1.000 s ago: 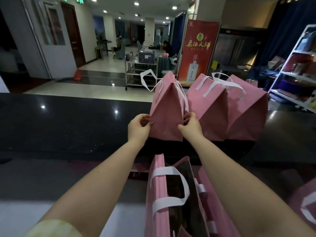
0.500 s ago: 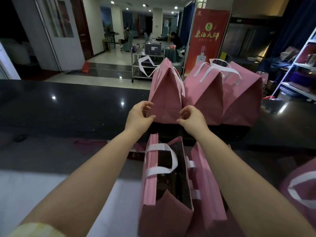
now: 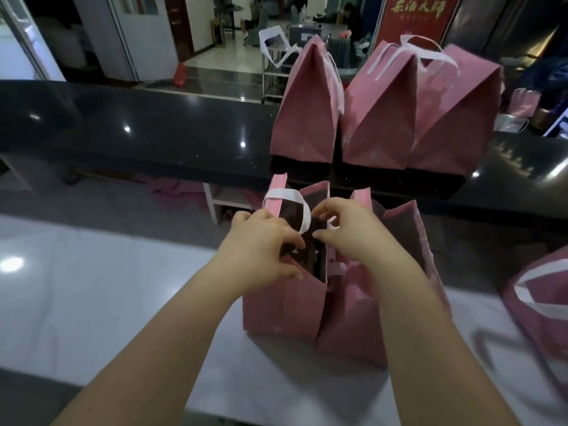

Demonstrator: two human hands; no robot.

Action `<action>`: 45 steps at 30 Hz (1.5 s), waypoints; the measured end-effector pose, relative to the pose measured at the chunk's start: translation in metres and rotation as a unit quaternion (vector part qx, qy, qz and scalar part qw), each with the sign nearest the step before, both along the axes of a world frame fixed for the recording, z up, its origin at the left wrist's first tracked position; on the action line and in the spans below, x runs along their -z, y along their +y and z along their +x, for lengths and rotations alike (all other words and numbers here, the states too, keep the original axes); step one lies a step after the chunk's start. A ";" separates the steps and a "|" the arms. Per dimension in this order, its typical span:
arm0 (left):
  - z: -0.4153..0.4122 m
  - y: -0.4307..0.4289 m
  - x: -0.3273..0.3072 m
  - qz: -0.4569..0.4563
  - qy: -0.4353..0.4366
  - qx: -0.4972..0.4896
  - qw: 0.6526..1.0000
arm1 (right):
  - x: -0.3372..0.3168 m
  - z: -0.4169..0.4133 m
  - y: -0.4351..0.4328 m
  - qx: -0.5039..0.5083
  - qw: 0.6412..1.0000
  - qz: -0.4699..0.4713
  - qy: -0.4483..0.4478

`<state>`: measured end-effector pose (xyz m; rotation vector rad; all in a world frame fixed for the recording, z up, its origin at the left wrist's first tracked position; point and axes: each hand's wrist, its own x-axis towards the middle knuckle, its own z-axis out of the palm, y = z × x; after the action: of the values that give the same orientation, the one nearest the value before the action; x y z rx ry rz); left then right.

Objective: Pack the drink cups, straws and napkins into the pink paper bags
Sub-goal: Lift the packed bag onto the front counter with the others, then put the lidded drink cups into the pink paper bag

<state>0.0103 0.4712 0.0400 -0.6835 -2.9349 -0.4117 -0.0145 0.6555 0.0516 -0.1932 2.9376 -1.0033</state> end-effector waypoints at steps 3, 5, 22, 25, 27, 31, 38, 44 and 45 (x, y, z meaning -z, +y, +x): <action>0.005 -0.001 0.014 -0.051 0.024 -0.043 0.997 | 0.004 0.010 -0.009 -0.015 0.999 0.036 0.011; 0.007 -0.009 0.017 -0.040 0.048 -0.072 0.995 | 0.005 0.014 -0.016 -0.026 0.998 0.045 0.029; 0.017 -0.146 0.064 0.340 0.096 -0.246 0.903 | 0.060 0.005 -0.088 0.066 0.988 -0.139 0.018; 0.037 -0.127 0.083 0.542 0.125 -0.301 0.774 | 0.072 -0.007 -0.086 0.102 0.968 -0.230 0.006; 0.052 -0.114 0.102 0.599 0.130 -0.301 0.730 | 0.078 -0.008 -0.087 0.109 0.950 -0.294 -0.006; 0.066 -0.106 0.141 0.588 0.076 -0.368 0.716 | 0.095 -0.004 -0.095 0.097 0.921 -0.374 0.041; 0.068 -0.124 0.155 0.626 0.087 -0.439 0.639 | 0.152 0.016 -0.116 0.138 0.865 -0.482 -0.029; 0.087 -0.170 0.132 0.666 0.149 -0.484 0.548 | 0.129 0.019 -0.180 0.095 0.829 -0.547 -0.062; 0.093 -0.181 0.127 0.667 0.171 -0.489 0.535 | 0.124 0.021 -0.195 0.075 0.827 -0.552 -0.072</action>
<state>0.1037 0.2897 -0.0874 0.9120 -1.3280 -1.6458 0.0063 0.4605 -0.0729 0.1050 1.8777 -2.4594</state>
